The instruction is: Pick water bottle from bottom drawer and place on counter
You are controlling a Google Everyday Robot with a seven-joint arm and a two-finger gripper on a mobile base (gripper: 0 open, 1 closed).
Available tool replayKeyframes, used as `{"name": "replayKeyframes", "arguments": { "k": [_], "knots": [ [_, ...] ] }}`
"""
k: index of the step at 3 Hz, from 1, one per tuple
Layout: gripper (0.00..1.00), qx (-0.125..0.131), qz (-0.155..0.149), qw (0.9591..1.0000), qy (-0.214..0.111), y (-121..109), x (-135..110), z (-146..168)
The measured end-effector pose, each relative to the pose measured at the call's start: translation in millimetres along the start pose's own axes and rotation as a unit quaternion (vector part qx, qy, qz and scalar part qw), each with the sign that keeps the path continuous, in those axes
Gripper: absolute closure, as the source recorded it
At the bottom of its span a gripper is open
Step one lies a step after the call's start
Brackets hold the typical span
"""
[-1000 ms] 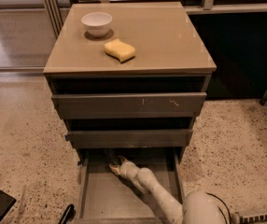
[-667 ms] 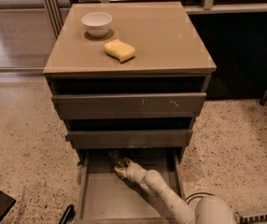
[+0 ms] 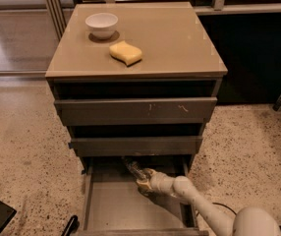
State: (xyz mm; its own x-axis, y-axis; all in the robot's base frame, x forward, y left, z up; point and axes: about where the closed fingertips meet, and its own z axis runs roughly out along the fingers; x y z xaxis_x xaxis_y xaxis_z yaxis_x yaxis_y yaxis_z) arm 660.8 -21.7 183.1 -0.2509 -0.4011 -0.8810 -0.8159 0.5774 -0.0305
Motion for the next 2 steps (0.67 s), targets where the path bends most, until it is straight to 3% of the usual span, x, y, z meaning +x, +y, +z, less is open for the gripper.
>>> {"name": "replayKeyframes", "arguments": {
  "k": [1,2],
  "knots": [
    [1.0,-0.036,-0.036,0.9979,0.039,-5.2,7.8,-44.4],
    [1.0,-0.075,-0.083,0.9912,0.071,-2.7,7.4,-81.7]
  ]
}}
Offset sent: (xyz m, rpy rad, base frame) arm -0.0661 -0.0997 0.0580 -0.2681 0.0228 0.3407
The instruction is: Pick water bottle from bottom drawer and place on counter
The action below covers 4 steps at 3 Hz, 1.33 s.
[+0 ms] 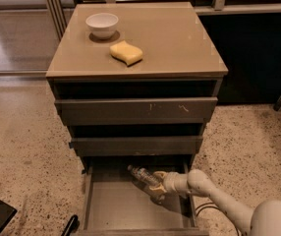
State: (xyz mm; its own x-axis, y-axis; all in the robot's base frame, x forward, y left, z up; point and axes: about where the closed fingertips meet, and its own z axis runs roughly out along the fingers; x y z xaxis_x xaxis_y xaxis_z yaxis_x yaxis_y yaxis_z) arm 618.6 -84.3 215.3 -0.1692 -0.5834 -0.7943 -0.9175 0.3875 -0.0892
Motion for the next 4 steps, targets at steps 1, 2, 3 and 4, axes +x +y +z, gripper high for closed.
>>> {"name": "replayKeyframes", "arguments": {
  "k": [1,2,3,4],
  "knots": [
    [1.0,-0.035,-0.032,0.9985,0.028,9.8,-2.9,-38.9],
    [1.0,-0.067,-0.063,0.9937,0.063,22.1,-20.4,-103.4],
    [1.0,-0.067,-0.063,0.9937,0.063,22.1,-20.5,-103.5],
    [1.0,-0.076,-0.082,0.9908,0.077,32.6,-33.4,-112.2]
  ]
}}
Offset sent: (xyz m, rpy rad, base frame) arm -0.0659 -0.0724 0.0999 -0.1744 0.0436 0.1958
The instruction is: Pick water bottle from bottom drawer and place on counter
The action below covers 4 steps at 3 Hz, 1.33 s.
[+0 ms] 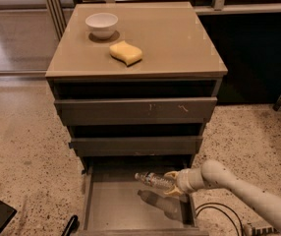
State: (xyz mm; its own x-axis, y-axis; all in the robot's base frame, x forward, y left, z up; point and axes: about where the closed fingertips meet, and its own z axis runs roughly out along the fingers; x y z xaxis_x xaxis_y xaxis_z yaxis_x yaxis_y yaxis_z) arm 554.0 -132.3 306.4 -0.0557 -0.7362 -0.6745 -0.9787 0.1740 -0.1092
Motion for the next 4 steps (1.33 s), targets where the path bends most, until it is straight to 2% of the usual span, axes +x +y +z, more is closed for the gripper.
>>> {"name": "replayKeyframes", "arguments": {
  "k": [1,2,3,4],
  "knots": [
    [1.0,0.023,-0.022,0.9984,0.046,5.8,-14.8,-46.1],
    [1.0,0.074,-0.041,0.9931,0.081,11.0,-48.5,-106.0],
    [1.0,0.109,-0.071,0.9865,0.099,34.4,-101.6,-152.5],
    [1.0,0.092,-0.111,0.9818,0.123,79.9,-160.0,-185.9]
  ]
}}
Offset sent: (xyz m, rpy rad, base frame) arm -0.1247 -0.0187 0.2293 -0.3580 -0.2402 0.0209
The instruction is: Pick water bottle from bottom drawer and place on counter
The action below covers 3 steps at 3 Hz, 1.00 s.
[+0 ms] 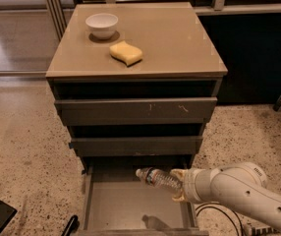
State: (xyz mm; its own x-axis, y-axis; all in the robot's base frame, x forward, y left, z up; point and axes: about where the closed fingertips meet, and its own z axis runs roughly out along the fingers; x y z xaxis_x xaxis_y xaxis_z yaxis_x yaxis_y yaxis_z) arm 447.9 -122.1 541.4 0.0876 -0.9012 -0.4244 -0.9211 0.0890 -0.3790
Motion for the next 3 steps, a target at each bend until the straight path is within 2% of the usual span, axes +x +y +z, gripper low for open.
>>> {"name": "replayKeyframes", "arguments": {
  "k": [1,2,3],
  "knots": [
    [1.0,-0.011,-0.036,0.9986,0.036,1.5,-41.5,-55.2],
    [1.0,-0.006,-0.047,0.9976,0.05,-3.5,-47.8,-68.0],
    [1.0,-0.006,-0.047,0.9977,0.049,-3.1,-47.7,-67.3]
  ]
}}
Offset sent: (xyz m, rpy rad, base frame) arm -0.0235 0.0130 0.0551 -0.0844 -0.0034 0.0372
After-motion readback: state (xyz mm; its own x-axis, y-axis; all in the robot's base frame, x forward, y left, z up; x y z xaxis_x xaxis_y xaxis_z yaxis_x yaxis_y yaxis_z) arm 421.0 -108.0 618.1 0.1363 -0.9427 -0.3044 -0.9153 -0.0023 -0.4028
